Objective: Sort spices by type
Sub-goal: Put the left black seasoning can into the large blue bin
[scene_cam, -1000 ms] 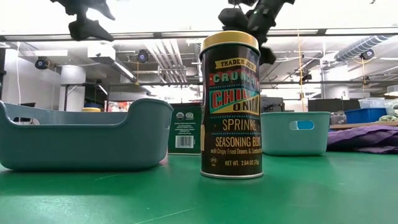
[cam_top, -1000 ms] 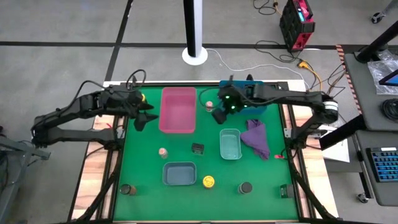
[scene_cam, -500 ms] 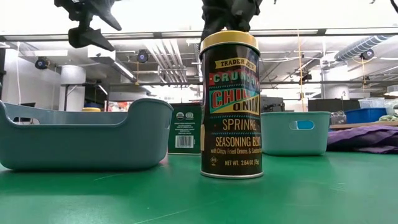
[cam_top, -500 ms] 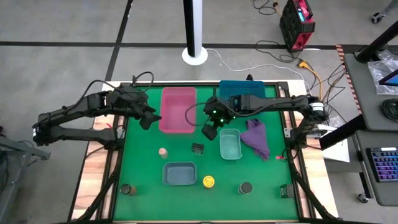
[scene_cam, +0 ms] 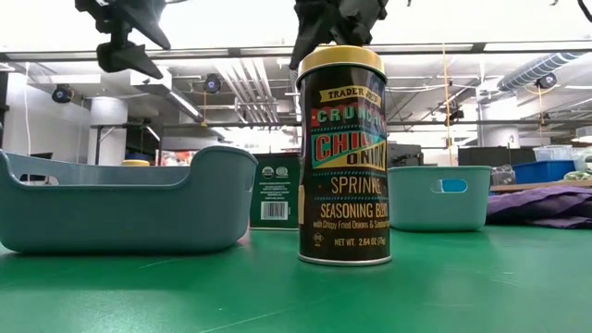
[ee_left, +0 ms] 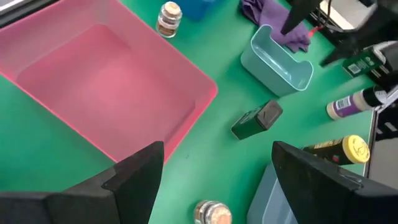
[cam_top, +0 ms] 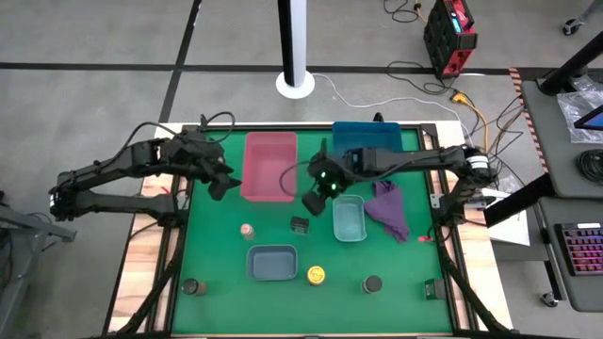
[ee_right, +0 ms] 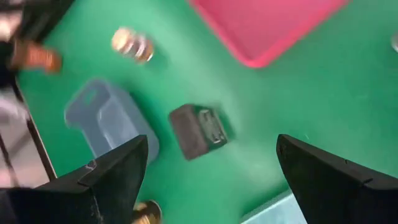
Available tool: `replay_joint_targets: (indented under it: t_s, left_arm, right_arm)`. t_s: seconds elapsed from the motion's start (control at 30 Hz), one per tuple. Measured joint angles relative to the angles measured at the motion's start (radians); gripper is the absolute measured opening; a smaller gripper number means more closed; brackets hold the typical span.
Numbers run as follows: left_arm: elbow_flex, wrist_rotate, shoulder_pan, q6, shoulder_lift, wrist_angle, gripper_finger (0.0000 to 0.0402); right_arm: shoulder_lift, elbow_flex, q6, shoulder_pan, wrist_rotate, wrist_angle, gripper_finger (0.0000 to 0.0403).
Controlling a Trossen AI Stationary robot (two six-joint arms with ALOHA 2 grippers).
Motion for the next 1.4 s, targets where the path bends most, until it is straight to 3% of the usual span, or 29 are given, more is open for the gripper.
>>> replay_joint_targets:
  t_s: [0.33,0.7,1.23,1.4]
  left_arm:
    - [0.015,0.0,0.0,0.051,-0.019,0.009,0.0283]
    - [0.062,0.0,0.001,0.056,-0.021,0.018,0.0283]
    - [0.064,-0.001,0.001,0.062,-0.015,0.028,0.0283]
    - [0.064,-0.003,0.0,0.086,0.0,0.032,0.0283]
  right_arm:
    - [0.134,0.036,-0.154,0.064,0.079,0.001,0.0345]
    - [0.318,0.24,-0.33,0.076,0.078,-0.126,0.0345]
    - [0.453,0.285,-0.379,0.073,0.002,-0.158,0.0344]
    - [0.462,0.284,-0.366,0.06,-0.012,-0.157,0.0309]
